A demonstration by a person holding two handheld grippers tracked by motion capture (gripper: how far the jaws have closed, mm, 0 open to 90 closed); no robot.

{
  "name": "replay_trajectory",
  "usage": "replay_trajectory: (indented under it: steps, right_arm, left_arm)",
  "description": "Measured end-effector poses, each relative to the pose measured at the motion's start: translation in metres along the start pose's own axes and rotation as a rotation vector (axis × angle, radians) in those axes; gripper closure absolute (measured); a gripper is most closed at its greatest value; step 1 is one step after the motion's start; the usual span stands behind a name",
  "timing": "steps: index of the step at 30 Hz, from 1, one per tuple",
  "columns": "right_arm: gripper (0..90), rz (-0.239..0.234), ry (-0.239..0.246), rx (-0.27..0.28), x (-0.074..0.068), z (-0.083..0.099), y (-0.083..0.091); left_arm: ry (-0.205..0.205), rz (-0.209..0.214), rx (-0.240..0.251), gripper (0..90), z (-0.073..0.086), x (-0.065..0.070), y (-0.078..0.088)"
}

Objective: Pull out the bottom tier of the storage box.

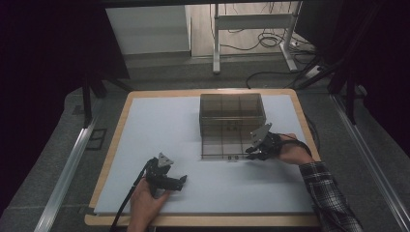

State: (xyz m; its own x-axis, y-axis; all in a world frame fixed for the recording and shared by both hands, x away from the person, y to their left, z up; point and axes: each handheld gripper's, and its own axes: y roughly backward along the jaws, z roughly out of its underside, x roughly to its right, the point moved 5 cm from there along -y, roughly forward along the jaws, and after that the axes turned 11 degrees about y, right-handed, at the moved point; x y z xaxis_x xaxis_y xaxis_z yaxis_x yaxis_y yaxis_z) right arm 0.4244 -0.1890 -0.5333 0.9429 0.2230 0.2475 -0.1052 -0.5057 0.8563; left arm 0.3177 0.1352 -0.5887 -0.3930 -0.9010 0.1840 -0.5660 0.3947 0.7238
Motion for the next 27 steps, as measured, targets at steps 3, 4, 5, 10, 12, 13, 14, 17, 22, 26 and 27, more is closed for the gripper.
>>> replay_trajectory:
  steps: [3, 4, 5, 10, 12, 13, 14, 17, 22, 26, 27]
  right_arm:
    - [67.7, 0.006, -0.010, 0.005, -0.001, 0.000, 0.001]
    - [66.2, 0.008, -0.009, 0.010, -0.001, -0.001, 0.001]
    - [65.3, 0.015, -0.014, 0.010, -0.002, -0.001, 0.002]
    - [59.9, 0.031, -0.027, 0.021, -0.003, -0.004, 0.004]
    - [57.6, 0.033, -0.028, 0.028, -0.004, -0.005, 0.005]
    - [56.6, 0.035, -0.029, 0.028, -0.004, -0.006, 0.005]
    - [55.4, 0.039, -0.032, 0.027, -0.005, -0.006, 0.006]
    - [52.4, 0.045, -0.048, 0.034, -0.007, -0.009, 0.006]
    - [47.9, 0.058, -0.069, 0.039, -0.010, -0.011, 0.007]
    - [44.0, 0.069, -0.086, 0.042, -0.013, -0.013, 0.008]
    - [43.2, 0.073, -0.088, 0.042, -0.013, -0.013, 0.008]
  left_arm:
    - [0.000, 0.000, 0.000, 0.0, 0.000, 0.000, 0.000]
    - [0.000, 0.000, 0.000, 0.0, 0.000, 0.000, 0.000]
    - [0.000, 0.000, 0.000, 0.0, 0.000, 0.000, 0.000]
    - [0.001, 0.000, 0.000, 0.0, 0.000, 0.000, 0.000]
    - [0.000, 0.000, 0.000, 0.0, 0.000, 0.000, 0.000]
    - [0.000, 0.000, 0.000, 0.0, 0.000, 0.000, 0.000]
    - [0.000, 0.000, 0.000, 0.0, 0.000, 0.000, 0.000]
    - [0.000, 0.000, 0.000, 0.0, 0.000, 0.000, 0.000]
    - [0.000, 0.000, 0.000, 0.0, 0.000, 0.000, 0.000]
    - [0.000, 0.000, 0.000, 0.0, 0.000, 0.000, 0.000]
    - [0.000, 0.000, 0.000, 0.0, 0.000, 0.000, 0.000]
